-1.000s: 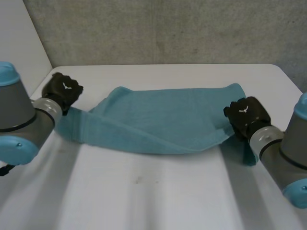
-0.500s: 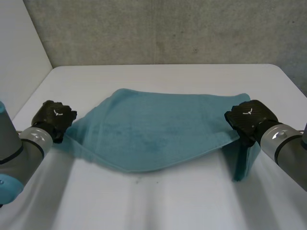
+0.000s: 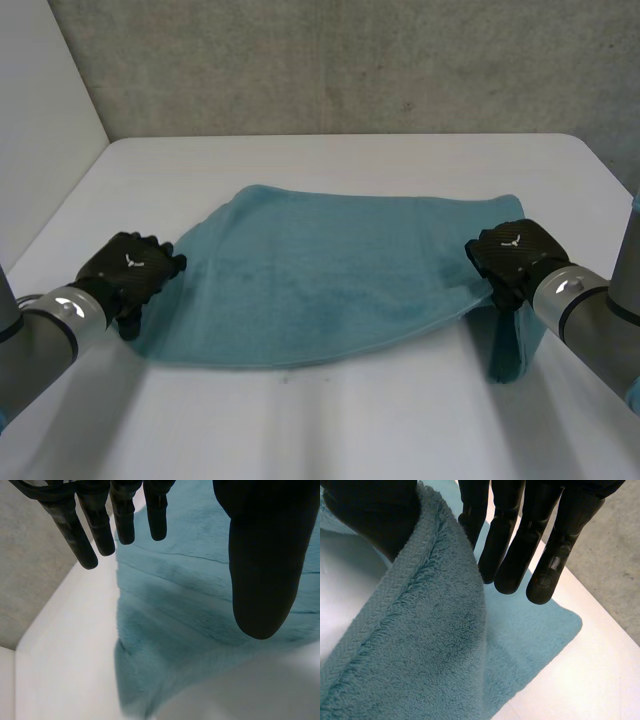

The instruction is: Fold the laundry

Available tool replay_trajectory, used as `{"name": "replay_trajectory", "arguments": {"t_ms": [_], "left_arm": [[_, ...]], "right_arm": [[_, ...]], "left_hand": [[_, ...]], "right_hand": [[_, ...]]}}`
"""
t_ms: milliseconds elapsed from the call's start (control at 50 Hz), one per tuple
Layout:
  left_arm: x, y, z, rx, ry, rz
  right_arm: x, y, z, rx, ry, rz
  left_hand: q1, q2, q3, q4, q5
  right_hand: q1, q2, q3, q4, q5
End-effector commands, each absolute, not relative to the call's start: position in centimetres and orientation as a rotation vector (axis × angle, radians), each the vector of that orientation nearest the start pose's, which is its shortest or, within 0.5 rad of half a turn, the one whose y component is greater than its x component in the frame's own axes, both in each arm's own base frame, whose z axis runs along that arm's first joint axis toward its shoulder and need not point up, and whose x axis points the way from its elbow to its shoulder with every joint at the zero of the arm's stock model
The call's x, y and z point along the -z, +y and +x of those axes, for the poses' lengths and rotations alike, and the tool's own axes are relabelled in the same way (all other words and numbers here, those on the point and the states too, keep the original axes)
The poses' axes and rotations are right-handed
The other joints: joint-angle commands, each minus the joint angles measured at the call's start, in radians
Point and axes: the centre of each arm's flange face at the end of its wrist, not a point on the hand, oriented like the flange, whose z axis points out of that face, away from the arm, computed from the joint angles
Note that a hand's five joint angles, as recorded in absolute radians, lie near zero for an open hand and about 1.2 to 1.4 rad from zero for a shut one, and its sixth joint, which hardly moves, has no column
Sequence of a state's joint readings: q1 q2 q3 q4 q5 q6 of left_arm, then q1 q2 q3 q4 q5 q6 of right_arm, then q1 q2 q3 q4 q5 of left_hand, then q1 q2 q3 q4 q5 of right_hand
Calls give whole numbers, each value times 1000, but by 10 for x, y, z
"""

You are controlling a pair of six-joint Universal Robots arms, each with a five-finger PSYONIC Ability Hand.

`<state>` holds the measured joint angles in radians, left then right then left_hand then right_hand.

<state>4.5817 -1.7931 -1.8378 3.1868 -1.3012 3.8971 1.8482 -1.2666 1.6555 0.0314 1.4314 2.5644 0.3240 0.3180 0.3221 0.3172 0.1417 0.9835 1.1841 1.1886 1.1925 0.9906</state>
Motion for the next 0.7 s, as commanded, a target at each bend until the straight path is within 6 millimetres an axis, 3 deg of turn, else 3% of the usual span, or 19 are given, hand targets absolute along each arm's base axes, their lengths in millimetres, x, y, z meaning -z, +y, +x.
{"name": "replay_trajectory", "arguments": {"t_ms": [20, 420, 700], "left_arm": [[-179, -247, -186, 1601, 2242, 1281], [-166, -238, -169, 1531, 2314, 1223], [-137, -254, -171, 1531, 2315, 1233]], "right_arm": [[-182, -267, 227, 1713, 2390, -1224], [-177, -274, 225, 1758, 2424, -1199], [-162, -284, 223, 1744, 2496, -1182]], "left_hand": [[30, 36, 32, 37, 38], [51, 57, 53, 58, 59], [151, 157, 153, 158, 159]], "right_hand": [[413, 212, 208, 204, 231], [413, 212, 208, 204, 231], [413, 212, 208, 204, 231]]}}
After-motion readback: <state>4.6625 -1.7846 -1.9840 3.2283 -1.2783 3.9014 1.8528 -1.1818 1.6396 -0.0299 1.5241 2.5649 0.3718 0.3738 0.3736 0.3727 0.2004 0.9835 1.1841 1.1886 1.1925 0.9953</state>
